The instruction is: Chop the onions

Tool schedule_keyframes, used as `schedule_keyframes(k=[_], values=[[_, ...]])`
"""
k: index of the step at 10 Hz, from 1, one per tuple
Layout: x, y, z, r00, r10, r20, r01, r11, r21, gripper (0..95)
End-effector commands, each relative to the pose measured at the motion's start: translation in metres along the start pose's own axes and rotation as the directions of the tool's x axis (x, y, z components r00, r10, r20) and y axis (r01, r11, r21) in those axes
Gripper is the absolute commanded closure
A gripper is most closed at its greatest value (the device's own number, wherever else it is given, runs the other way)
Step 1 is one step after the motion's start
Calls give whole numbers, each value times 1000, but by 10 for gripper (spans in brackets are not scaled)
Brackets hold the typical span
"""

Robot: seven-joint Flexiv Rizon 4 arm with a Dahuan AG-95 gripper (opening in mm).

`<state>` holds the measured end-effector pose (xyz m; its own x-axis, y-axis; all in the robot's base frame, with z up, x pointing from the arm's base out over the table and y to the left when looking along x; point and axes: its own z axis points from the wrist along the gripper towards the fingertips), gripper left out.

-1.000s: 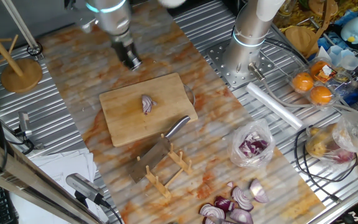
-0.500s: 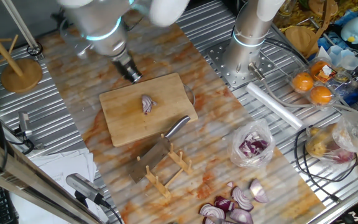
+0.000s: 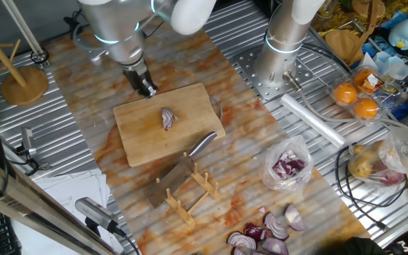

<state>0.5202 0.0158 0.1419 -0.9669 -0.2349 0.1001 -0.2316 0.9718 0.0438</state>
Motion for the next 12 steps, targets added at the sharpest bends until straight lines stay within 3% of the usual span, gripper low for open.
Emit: schedule_keyframes(k=[1, 3, 4, 5, 6, 12], values=[[-25, 47, 2, 999, 29, -22, -29, 1000, 1, 950], [-37, 76, 1, 1000, 11, -21, -11, 1000, -2, 950], [-39, 82, 2, 1000, -6, -19, 6, 1000, -6, 950], [-42, 86, 0, 1000, -15, -10, 14, 999, -38, 950], [-46, 88, -3, 1000, -4, -13, 3, 999, -46, 950], [-47, 90, -5, 998, 63, 4, -63, 998, -24, 950]])
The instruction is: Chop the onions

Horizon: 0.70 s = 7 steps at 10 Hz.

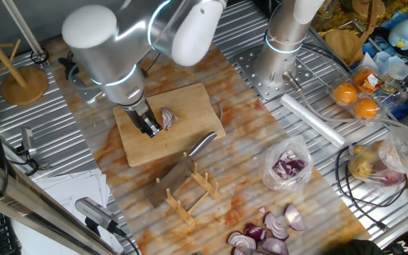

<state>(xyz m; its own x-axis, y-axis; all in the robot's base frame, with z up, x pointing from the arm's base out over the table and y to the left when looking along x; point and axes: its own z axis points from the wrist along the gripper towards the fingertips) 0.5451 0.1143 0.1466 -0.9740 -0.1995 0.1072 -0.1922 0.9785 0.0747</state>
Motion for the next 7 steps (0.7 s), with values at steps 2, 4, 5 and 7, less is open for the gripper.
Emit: schedule_keyframes(k=[2, 4, 5, 7], values=[[-1, -1, 0, 999, 36, 41, -33, 998, -50, 950], [-1, -1, 0, 998, -30, 60, 36, 993, -110, 950], [-1, -1, 0, 996, -61, 60, 67, 992, -105, 950], [-1, -1, 0, 993, -105, 55, 111, 987, -117, 950]])
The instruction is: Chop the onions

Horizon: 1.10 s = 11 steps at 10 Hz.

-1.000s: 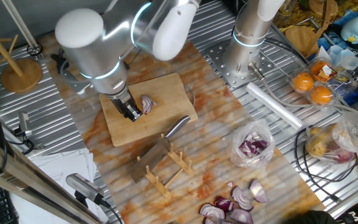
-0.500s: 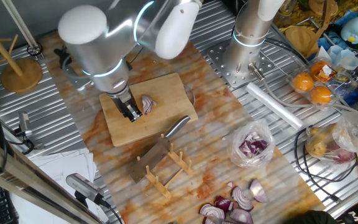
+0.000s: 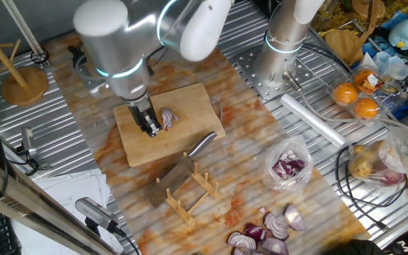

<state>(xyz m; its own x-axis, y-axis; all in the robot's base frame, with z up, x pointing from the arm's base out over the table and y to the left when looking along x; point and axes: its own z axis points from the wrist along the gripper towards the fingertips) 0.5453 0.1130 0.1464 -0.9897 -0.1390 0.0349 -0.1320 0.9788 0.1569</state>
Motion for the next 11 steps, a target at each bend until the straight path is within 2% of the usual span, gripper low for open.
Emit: schedule_keyframes(k=[1, 2, 3, 5, 6, 7, 10, 11], values=[[-1, 1, 0, 981, -190, -35, 188, 980, -63, 950], [-1, 1, 0, 978, -207, -33, 204, 976, -78, 950], [-1, 1, 0, 972, -234, -29, 230, 969, -94, 570], [-6, 16, 9, 963, -266, -40, 260, 960, -103, 570], [-10, 29, 16, 961, -270, -55, 263, 959, -109, 380], [-12, 41, 23, 959, -275, -64, 268, 957, -108, 570], [-8, 72, 44, 969, -238, -65, 231, 968, -101, 570], [-6, 75, 48, 970, -235, -66, 229, 969, -93, 570]])
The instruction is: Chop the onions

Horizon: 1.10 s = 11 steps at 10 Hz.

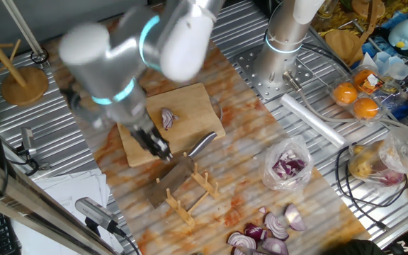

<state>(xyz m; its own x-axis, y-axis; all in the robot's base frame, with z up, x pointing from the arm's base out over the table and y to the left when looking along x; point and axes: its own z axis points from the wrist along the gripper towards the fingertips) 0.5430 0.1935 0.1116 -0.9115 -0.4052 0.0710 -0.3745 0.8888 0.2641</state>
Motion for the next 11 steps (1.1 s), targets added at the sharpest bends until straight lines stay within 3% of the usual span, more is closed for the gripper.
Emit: schedule_keyframes(k=[1, 4, 11], values=[[7, 3, 8, 999, 21, 34, -21, 1000, 5, 570], [7, 7, 22, 999, 42, 35, -42, 999, -19, 570], [5, 19, 59, 998, 47, 41, -47, 999, -12, 570]])
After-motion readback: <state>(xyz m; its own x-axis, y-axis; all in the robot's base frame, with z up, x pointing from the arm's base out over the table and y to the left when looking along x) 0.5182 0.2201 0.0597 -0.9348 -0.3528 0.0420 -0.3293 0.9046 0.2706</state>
